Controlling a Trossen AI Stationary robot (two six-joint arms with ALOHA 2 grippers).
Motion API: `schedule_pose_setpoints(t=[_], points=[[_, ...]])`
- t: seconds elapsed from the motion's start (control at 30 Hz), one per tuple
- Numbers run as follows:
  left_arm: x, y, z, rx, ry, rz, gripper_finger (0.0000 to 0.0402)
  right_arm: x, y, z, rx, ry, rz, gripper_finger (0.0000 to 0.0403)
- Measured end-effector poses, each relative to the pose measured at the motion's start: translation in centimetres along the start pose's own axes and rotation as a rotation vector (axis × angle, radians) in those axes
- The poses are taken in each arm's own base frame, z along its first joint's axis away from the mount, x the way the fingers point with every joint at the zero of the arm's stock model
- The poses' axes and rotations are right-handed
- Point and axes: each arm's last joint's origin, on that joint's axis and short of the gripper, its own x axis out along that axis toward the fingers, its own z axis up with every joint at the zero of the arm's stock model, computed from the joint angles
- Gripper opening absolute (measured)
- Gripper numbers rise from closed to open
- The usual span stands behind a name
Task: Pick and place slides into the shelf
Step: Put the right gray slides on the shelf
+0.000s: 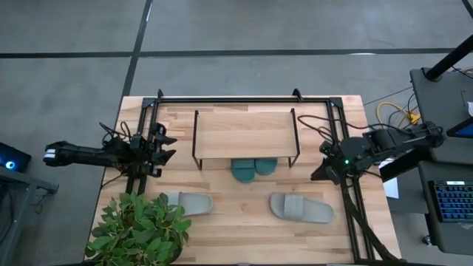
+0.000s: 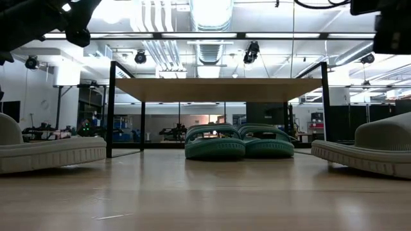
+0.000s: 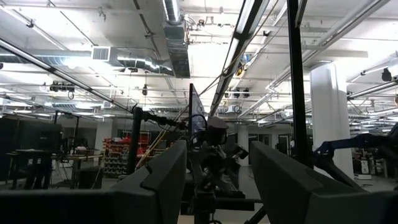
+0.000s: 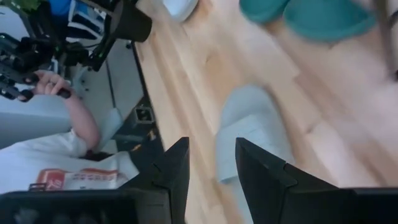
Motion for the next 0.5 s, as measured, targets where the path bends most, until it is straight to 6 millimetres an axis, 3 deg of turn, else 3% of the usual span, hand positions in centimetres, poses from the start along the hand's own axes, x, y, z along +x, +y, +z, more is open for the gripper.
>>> schedule_pose_setpoints(t=[0.5], points=[[0.0, 0.0, 0.0, 0.0, 0.001, 0.0, 0.0164, 1.4, 1.8, -3.8, 0.076, -0.022, -0.074, 0.0121]])
